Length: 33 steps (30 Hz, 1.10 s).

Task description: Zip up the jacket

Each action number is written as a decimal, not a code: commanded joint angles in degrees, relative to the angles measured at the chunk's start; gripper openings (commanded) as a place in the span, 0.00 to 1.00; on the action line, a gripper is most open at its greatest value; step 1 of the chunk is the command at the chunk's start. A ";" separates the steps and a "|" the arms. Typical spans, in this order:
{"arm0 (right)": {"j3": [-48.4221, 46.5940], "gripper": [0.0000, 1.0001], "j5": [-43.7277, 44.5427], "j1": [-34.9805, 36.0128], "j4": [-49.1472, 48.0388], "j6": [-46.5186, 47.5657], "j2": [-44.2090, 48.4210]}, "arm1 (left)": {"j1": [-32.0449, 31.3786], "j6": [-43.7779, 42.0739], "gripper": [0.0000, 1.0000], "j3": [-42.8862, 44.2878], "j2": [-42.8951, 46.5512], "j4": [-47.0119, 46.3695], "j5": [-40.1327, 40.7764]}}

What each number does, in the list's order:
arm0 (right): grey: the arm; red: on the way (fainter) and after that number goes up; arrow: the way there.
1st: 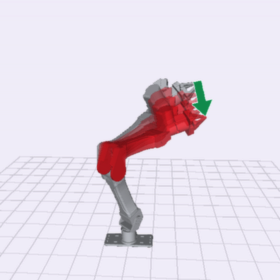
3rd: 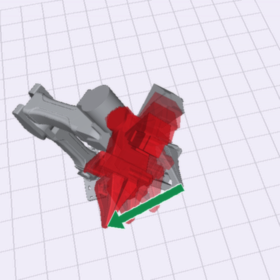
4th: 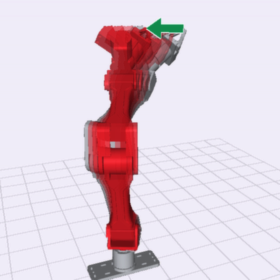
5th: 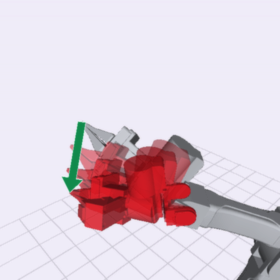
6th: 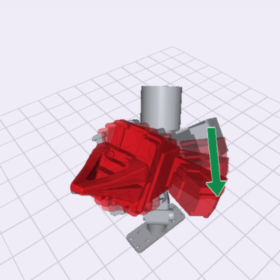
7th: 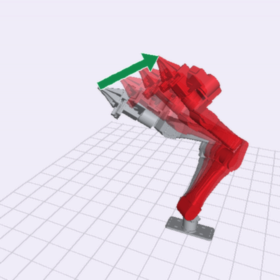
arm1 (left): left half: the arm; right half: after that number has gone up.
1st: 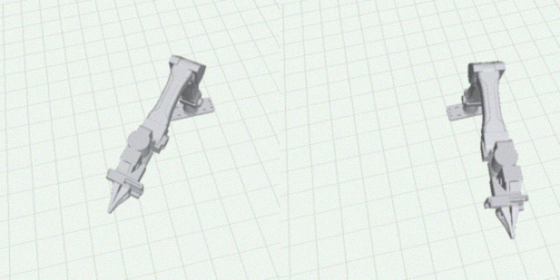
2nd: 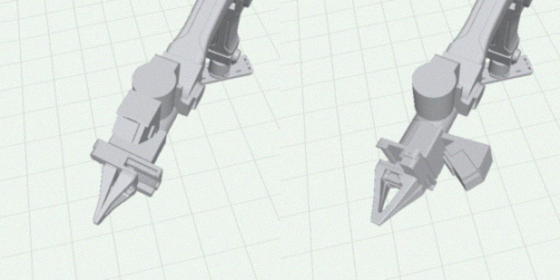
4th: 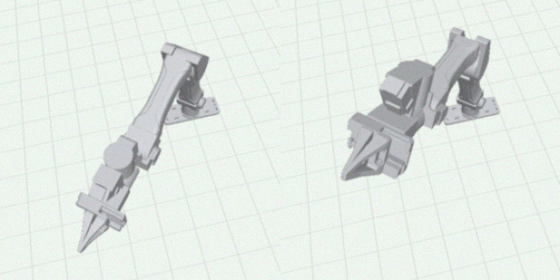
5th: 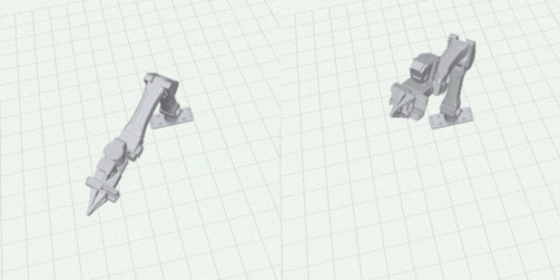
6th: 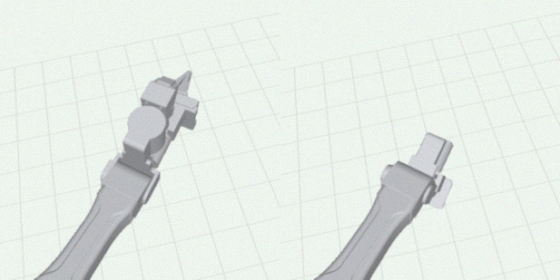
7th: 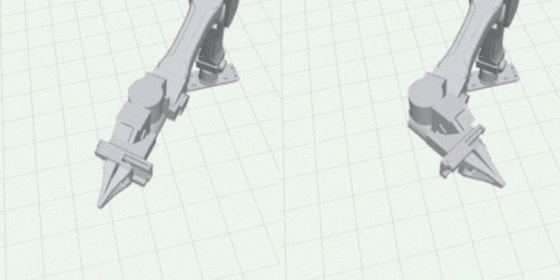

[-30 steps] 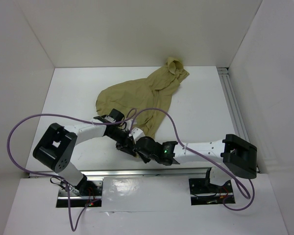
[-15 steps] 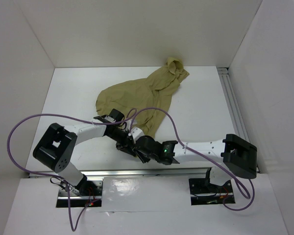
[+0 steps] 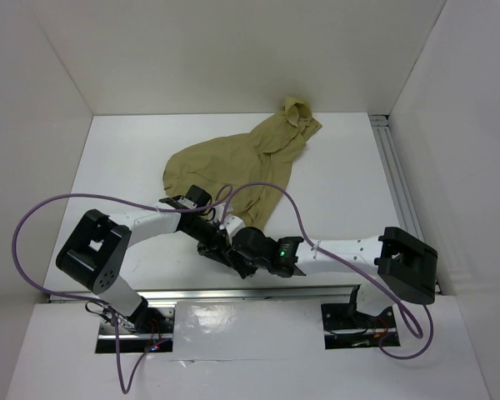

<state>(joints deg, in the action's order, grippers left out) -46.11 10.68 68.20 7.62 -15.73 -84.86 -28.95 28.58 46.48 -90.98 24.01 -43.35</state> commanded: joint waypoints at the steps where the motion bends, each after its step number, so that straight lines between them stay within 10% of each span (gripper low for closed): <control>1: 0.23 0.49 -2.15 -0.44 -3.13 0.61 0.31 | 0.12 -1.24 0.00 0.02 -0.25 0.16 -1.56; 17: 2.51 0.41 -4.78 -2.81 -3.13 0.52 0.92 | 0.12 -1.24 0.00 0.54 -0.78 0.16 -2.09; 33: 2.51 0.00 -5.41 -2.81 -2.61 1.05 4.88 | 0.12 -1.77 0.00 0.54 -1.31 0.16 -2.09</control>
<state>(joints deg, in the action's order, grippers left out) -43.75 4.14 65.56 6.68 -15.09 -82.61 -28.95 28.42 46.48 -91.85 23.70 -43.75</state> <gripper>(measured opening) 0.016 0.077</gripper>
